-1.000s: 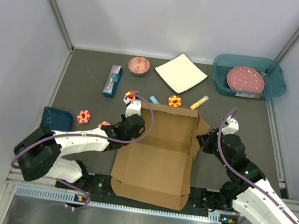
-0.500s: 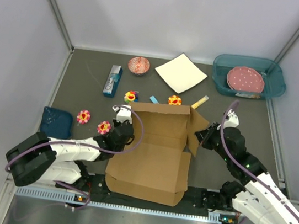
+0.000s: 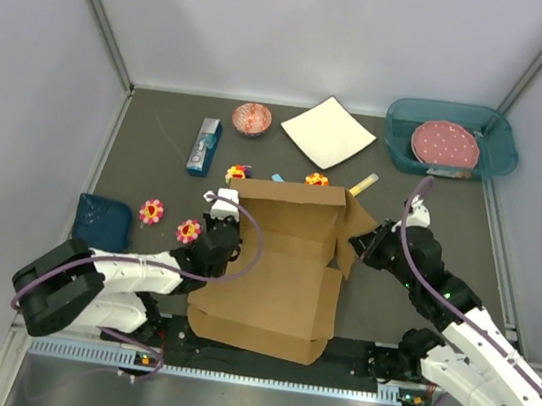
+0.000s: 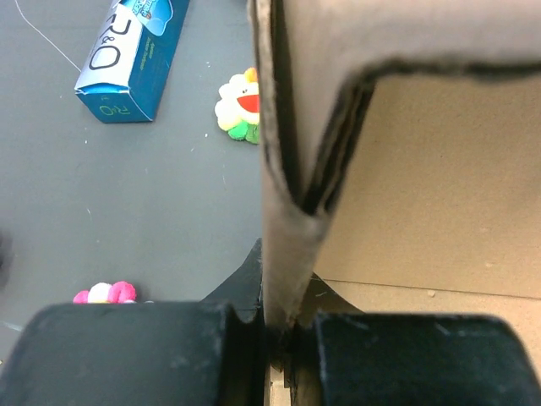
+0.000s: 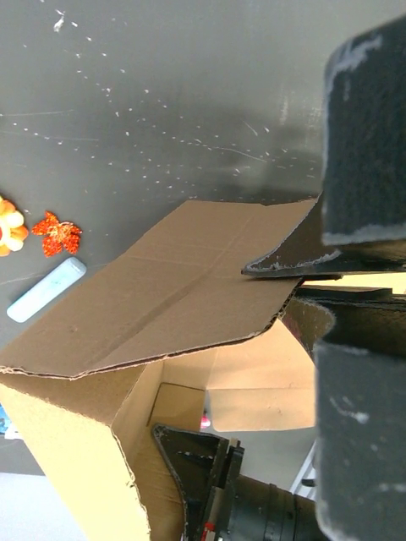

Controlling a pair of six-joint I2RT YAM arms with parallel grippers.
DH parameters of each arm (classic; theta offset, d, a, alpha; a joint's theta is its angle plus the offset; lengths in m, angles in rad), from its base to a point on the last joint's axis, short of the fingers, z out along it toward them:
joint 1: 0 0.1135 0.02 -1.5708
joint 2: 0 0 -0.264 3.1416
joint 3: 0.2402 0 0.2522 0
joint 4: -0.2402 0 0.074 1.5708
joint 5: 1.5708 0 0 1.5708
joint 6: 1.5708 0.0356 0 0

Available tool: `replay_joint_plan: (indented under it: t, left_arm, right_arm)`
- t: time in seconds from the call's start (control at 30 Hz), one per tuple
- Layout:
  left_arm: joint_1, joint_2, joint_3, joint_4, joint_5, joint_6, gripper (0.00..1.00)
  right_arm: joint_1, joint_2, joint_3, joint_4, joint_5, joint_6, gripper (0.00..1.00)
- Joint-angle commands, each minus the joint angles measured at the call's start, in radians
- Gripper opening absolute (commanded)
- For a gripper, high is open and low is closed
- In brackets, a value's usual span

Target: Fold the paper box

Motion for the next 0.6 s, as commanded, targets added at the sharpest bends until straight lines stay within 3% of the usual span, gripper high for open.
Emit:
replay_joint_plan:
  t: [0.0, 0.23, 0.43, 0.57]
  left_arm:
    - [-0.027, 0.026, 0.047, 0.129, -0.069, 0.019, 0.0]
    - [-0.058, 0.072, 0.089, 0.098, -0.115, 0.027, 0.0]
    - [-0.058, 0.103, 0.194, -0.178, -0.055, -0.096, 0.0]
    - [-0.058, 0.14, 0.245, -0.281, -0.006, -0.142, 0.0]
  right_arm:
    - [0.014, 0.019, 0.037, 0.011, -0.085, 0.081, 0.0]
    - [0.026, 0.053, -0.012, 0.083, -0.137, 0.105, 0.0]
    - [0.092, 0.12, -0.036, 0.1, -0.103, 0.019, 0.01]
    - [0.106, 0.143, -0.05, 0.093, -0.074, -0.033, 0.11]
